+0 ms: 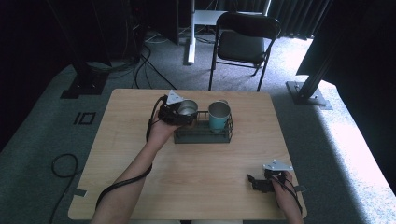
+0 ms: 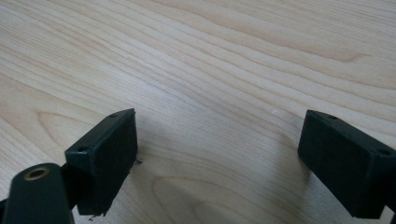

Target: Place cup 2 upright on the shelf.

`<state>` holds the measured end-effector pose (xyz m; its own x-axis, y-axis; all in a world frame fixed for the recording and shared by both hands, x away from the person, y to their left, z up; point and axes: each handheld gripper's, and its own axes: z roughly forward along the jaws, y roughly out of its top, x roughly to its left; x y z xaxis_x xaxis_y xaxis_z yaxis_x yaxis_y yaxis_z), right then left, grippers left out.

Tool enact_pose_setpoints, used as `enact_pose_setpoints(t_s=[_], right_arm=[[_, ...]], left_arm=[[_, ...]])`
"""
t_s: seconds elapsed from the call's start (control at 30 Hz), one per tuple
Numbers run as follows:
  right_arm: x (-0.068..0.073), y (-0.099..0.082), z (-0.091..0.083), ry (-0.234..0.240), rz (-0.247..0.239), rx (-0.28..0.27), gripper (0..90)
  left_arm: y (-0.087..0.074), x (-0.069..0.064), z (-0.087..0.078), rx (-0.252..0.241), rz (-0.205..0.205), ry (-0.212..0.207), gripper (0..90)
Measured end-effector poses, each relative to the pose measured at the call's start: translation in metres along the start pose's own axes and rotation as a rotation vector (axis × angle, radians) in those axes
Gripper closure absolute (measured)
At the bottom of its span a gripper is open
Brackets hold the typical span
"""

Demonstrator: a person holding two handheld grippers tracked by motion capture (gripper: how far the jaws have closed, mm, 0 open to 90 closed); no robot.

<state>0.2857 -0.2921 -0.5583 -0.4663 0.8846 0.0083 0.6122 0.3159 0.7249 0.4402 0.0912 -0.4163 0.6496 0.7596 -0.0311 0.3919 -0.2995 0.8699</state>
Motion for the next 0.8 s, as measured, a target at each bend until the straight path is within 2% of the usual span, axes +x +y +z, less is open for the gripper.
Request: enact_pose_setpoints(t_s=[0.13, 0.23, 0.3, 0.37, 0.53, 0.7, 0.8], right_arm=[[0.0, 0.0, 0.0, 0.0, 0.0, 0.0, 11.5], [0.0, 0.0, 0.0, 0.0, 0.0, 0.0, 11.5], [0.0, 0.0, 0.0, 0.0, 0.0, 0.0, 11.5], [0.0, 0.0, 0.0, 0.0, 0.0, 0.0, 11.5], [0.0, 0.0, 0.0, 0.0, 0.0, 0.0, 11.5], [0.0, 0.0, 0.0, 0.0, 0.0, 0.0, 11.5], [0.0, 0.0, 0.0, 0.0, 0.0, 0.0, 11.5]], left_arm=[[-0.003, 0.003, 0.007, -0.016, -0.019, 0.017, 14.1], [-0.005, 0.004, 0.014, -0.002, -0.017, 0.019, 14.1], [-0.008, 0.005, 0.019, 0.014, -0.036, -0.005, 14.1], [-0.011, 0.004, 0.023, 0.027, -0.014, 0.013, 14.1], [-0.019, 0.004, 0.036, 0.077, -0.013, 0.005, 14.1], [-0.028, 0.003, 0.043, 0.091, -0.012, -0.01, 14.1], [-0.03, 0.002, 0.044, 0.084, 0.008, -0.009, 14.1]])
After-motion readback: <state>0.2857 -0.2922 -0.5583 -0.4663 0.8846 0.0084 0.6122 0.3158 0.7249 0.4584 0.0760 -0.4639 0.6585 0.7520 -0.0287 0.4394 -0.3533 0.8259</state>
